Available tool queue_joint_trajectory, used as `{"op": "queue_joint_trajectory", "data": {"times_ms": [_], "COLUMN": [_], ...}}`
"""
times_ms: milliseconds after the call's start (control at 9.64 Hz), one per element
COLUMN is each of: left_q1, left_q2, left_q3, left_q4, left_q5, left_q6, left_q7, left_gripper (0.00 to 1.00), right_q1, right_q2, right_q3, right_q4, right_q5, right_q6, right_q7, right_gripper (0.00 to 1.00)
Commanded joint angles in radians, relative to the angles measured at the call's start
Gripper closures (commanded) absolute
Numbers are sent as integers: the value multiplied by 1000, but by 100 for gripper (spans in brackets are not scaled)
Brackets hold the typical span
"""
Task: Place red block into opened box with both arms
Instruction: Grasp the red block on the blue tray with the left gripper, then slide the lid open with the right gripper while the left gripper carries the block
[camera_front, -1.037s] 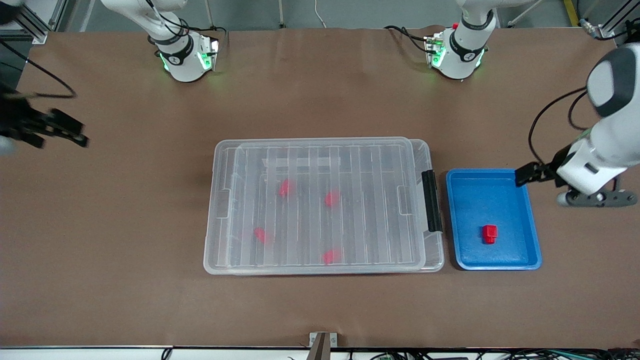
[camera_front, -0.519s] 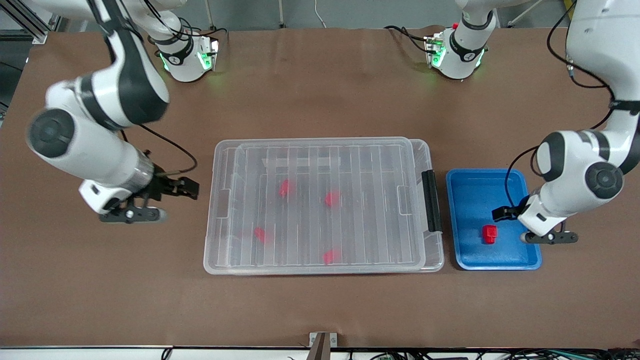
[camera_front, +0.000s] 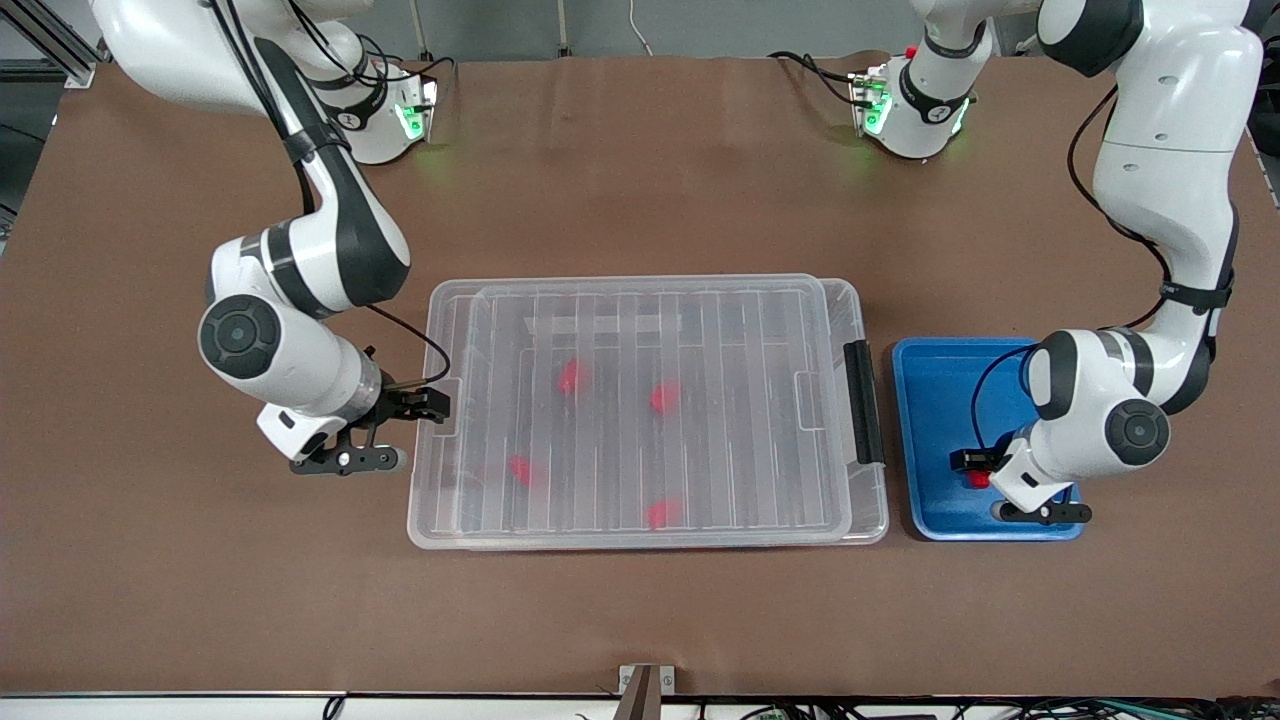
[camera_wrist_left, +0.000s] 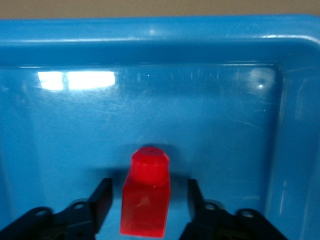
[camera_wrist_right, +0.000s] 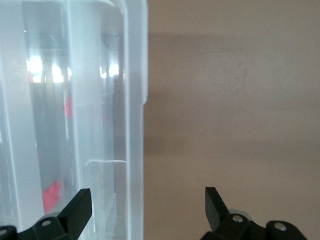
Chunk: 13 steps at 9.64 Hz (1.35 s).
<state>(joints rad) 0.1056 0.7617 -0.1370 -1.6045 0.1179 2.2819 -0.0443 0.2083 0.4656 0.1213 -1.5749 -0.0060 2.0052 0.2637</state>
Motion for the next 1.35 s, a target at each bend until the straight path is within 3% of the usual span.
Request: {"op": "queue_joint_trajectory", "data": {"times_ms": [0,207,415,622,933,1037,1244], "left_q1": [-9,-15,-82,-183,-308,-331,-374], "left_q2": [27,-68,-235,-341,-354,-341,-271], "left_q3": [-4,-6,-6,-7,-74,-108,-112], "left_q4": [21,28,47,67,110,109,107], "left_q5": [9,22,11,14,-29,-18,-21], "left_q6": [2,-40,-242,-379,-444,-437,-385], "left_q7": [-12,-26,-89,-219,-412,-440,-450], "left_gripper": [100,100,100,100,100,100,100], "right_q1": [23,14,-9,-58,-115,-134,-139], "right_q2": [11,13,13,13,4,1,-4], "right_q3": [3,3,1,0,-15,-32,-87], "right_q4": [-22,-47,-45,-47,-48,-47,-36], "right_q5": [-57,-110,-117,-117,-121,-121,-121], "right_q6": [30,37,35,27,-15,-34,-69], "right_q7": [3,0,-9,-87,-185,-230,-283], "right_gripper": [0,0,0,0,0,0,0]}}
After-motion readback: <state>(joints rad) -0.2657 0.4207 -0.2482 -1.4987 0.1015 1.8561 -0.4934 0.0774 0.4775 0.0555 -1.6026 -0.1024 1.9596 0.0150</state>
